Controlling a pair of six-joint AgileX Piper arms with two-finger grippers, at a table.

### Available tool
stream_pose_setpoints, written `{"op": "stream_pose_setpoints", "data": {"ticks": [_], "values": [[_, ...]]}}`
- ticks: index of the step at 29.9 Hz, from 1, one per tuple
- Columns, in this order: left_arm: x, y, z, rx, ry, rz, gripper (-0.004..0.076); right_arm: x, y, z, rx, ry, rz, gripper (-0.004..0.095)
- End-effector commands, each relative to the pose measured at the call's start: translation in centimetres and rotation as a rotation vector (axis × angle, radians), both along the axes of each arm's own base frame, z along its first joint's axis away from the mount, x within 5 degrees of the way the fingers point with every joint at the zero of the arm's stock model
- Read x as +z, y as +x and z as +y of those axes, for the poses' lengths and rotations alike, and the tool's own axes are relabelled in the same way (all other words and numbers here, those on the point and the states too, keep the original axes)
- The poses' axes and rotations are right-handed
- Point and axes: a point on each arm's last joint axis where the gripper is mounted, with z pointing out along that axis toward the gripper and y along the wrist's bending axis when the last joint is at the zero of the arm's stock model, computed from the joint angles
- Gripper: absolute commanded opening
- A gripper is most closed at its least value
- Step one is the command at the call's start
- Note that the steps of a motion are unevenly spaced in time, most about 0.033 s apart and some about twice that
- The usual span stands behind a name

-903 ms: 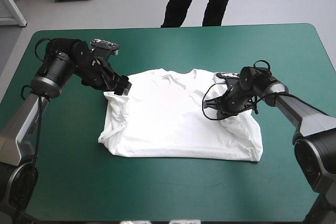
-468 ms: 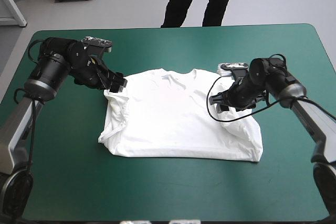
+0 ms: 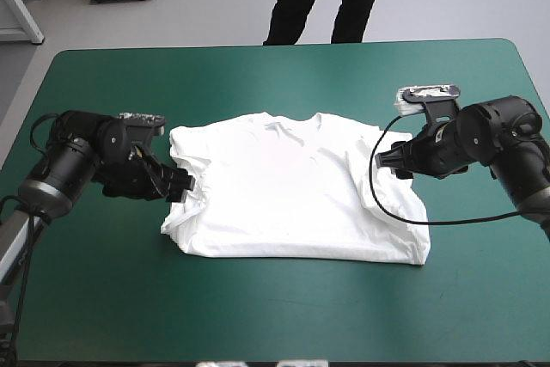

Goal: Fold the cloth

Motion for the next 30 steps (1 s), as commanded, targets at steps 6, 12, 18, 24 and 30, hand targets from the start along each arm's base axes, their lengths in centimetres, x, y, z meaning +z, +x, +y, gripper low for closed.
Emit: {"op": "stream_pose_setpoints", "data": {"ticks": [6,12,18,24,30], "values": [[-3.7,-1.6,0.3,0.07,-0.036,0.011,0.0601,2.1,-1.4,-0.5,-0.002,0.006,-0.058,0.0524],[-6.3,-2.0,0.4,0.077,-0.039,0.005,0.0601,2.1,-1.3,-0.5,-0.002,0.008,-0.064,0.0513],[-7.9,-1.5,0.3,0.081,-0.043,-0.024,0.0592,2.1,-1.3,-0.5,-0.002,0.01,-0.063,0.0513],[-10.4,-0.4,0.0,0.083,-0.014,0.069,0.0452,2.1,-1.4,-0.5,-0.002,0.009,-0.061,0.0513],[-11.6,-0.4,0.0,0.084,0.001,0.114,0.0277,2.0,-1.5,-0.5,-0.001,0.004,-0.043,0.0513]]}}
